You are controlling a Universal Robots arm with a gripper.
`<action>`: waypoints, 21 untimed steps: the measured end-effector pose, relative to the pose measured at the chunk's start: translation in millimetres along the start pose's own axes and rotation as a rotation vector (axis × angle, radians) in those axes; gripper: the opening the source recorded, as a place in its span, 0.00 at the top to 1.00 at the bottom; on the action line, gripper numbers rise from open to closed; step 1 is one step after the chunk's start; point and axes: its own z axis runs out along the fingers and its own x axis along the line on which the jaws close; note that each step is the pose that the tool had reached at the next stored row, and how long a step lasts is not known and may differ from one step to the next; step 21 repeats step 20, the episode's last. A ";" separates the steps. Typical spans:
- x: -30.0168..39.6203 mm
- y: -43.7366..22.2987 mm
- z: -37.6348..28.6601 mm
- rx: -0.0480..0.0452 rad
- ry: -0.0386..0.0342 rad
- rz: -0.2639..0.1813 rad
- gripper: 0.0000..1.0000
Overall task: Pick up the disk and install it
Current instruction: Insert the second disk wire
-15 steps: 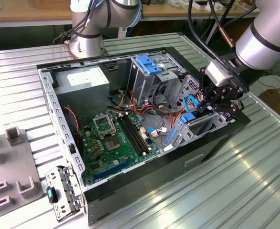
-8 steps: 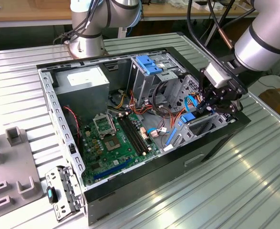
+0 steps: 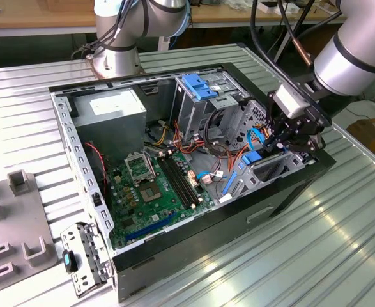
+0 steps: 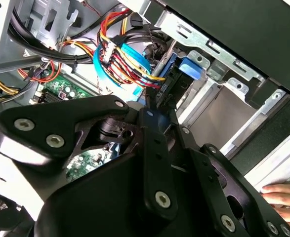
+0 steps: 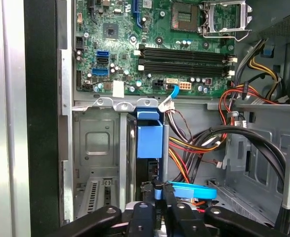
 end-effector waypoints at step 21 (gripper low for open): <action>-2.7 -1.2 -16.1 -0.0002 0.0022 0.000 0.89</action>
